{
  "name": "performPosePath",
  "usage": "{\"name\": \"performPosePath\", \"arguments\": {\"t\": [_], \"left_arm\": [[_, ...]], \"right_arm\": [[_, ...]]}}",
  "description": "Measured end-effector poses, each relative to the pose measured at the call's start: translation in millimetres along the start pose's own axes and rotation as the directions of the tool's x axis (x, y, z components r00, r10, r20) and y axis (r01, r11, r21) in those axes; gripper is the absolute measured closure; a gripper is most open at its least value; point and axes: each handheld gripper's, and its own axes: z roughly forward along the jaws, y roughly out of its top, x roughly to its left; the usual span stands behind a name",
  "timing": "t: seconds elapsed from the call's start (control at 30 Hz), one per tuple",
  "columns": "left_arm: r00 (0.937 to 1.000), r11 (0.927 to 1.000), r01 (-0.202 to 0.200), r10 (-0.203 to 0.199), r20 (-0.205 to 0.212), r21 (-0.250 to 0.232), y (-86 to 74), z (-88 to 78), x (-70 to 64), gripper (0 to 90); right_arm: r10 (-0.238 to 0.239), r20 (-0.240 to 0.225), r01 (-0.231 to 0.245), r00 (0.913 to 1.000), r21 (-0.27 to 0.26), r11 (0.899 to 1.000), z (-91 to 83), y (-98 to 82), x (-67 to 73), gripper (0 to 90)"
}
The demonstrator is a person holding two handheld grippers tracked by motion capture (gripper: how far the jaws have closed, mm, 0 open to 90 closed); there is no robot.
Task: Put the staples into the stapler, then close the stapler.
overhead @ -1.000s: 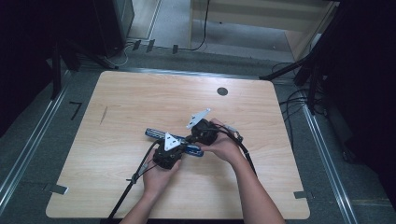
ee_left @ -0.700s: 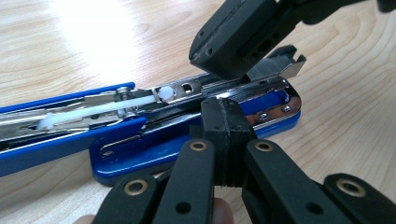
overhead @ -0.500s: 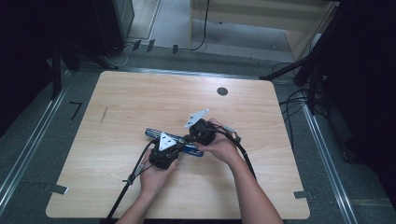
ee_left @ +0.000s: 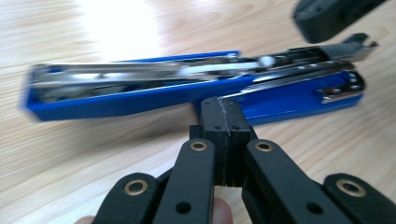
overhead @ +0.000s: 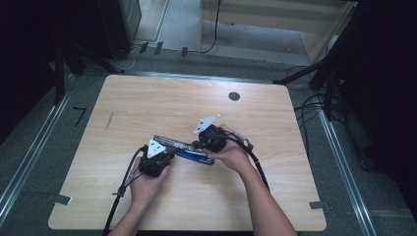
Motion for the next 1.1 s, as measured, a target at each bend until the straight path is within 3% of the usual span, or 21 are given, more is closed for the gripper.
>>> {"name": "performPosePath", "arguments": {"t": [0.47,0.6,0.8,1.1], "left_arm": [[0.9957,0.9970,0.077,-0.077,-0.052,-0.005,-6.1,-15.0,33.2,90.0],[0.9905,0.9926,0.121,-0.121,-0.065,0.001,-5.9,-13.3,38.7,90.0],[0.9858,0.9884,0.150,-0.147,-0.081,0.027,-3.6,-9.5,42.4,90.0],[0.9730,0.9760,0.215,-0.211,-0.093,0.035,0.1,-4.5,53.4,90.0]], "right_arm": [[0.007,0.009,-0.007,0.9999,-0.032,0.999,-0.9,5.6,1.5,90.0],[0.011,0.013,-0.010,0.9999,-0.043,0.999,-0.7,7.8,2.4,90.0],[0.022,0.010,-0.021,0.9997,-0.067,0.998,-0.7,11.8,2.1,90.0],[0.013,0.009,-0.012,0.9999,-0.061,0.998,8.2,17.8,3.7,90.0]]}}
